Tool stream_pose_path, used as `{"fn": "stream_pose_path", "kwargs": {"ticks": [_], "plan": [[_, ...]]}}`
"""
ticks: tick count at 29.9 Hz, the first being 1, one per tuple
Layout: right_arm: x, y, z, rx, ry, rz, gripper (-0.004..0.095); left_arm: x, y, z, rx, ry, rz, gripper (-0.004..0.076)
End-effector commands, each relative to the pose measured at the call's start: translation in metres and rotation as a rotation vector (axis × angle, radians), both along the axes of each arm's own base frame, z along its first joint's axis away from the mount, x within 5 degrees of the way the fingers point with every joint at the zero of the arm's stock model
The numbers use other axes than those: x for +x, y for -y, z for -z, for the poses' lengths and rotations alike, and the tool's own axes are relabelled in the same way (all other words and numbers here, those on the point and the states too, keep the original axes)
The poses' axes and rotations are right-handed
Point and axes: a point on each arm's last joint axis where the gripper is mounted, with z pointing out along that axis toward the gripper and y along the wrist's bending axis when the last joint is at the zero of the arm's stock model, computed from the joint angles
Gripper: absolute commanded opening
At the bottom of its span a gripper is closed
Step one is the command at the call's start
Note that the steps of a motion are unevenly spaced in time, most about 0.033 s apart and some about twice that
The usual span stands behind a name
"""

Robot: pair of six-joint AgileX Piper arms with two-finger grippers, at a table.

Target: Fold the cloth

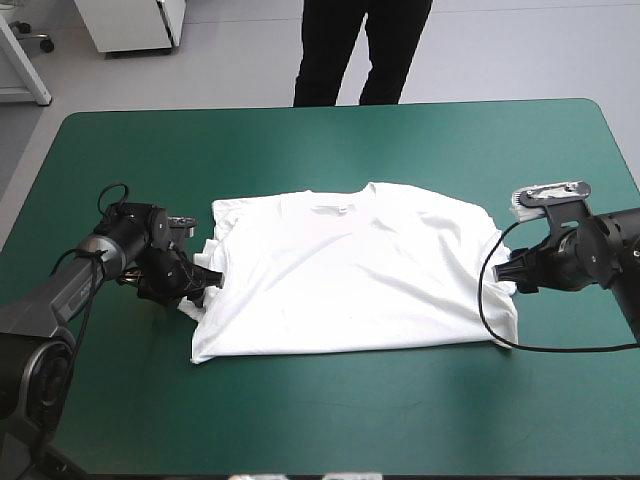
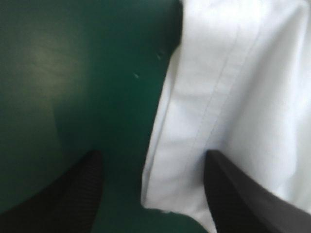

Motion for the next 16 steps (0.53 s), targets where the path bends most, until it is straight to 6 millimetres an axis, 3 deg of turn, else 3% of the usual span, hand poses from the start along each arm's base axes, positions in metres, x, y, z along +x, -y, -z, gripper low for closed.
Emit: {"fn": "stream_pose_path", "kwargs": {"ticks": [1,8,12,16], "plan": [[-0.001,0.001,-0.017,-0.007,0.097,-0.009,0.0644,-0.002,0.002,-0.004,-0.028,0.021,-0.014,0.0370],[-0.001,0.001,-0.017,-0.007,0.097,-0.009,0.0644,-0.004,0.003,-0.001,-0.044,0.010,-0.021,-0.0003],[-0.002,0.001,-0.017,-0.007,0.095,-0.009,0.0644,-0.005,0.003,-0.020,-0.052,0.058,-0.019,-0.0009],[-0.002,0.001,-0.017,-0.007,0.095,-0.009,0.0644,-0.010,0.006,-0.065,-0.096,0.171,-0.016,-0.0009]]}}
